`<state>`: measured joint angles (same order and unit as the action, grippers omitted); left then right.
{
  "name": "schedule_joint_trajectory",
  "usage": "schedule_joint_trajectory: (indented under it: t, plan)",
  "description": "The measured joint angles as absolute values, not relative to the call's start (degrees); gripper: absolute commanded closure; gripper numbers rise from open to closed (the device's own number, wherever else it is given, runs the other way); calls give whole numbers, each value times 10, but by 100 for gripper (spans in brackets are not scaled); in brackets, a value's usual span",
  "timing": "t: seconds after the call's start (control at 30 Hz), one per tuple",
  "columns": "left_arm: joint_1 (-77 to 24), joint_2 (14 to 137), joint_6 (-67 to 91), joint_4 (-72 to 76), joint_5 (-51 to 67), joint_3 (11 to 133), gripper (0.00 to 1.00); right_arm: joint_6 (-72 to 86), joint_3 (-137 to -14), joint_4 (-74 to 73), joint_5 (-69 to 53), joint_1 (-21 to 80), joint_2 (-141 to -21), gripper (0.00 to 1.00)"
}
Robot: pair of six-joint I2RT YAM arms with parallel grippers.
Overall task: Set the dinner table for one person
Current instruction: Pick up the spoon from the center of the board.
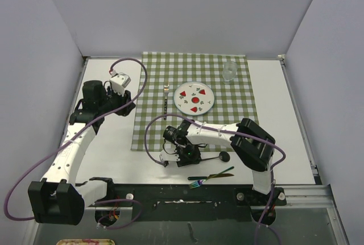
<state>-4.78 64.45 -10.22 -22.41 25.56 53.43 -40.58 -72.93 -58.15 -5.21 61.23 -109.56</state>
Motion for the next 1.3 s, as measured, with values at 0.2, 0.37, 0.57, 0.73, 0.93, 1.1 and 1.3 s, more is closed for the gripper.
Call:
schedule_joint_trajectory:
  t: [0.2,0.37,0.57,0.73,0.93,1.1,1.3]
  plan:
    - [-48,644,-103,-224,258,530,65,-401,-739,-587,-49,613,-1104,85]
    - [-48,644,-105,-224,258,529,74,-398,-746,-590,-50,614,-1109,96]
    - [-48,644,-108,-221,258,526,76,-392,-766,-606,-50,617,-1123,100]
    - [-48,644,-108,-220,259,526,76,-384,-786,-618,-52,618,-1123,100]
    - [-48,645,-108,-220,260,526,76,-370,-828,-642,-60,624,-1123,100]
    - [-48,647,-111,-221,264,527,76,-365,-850,-662,-62,624,-1120,100]
    - [-48,650,-112,-230,269,538,76,-360,-863,-680,-62,623,-1109,100]
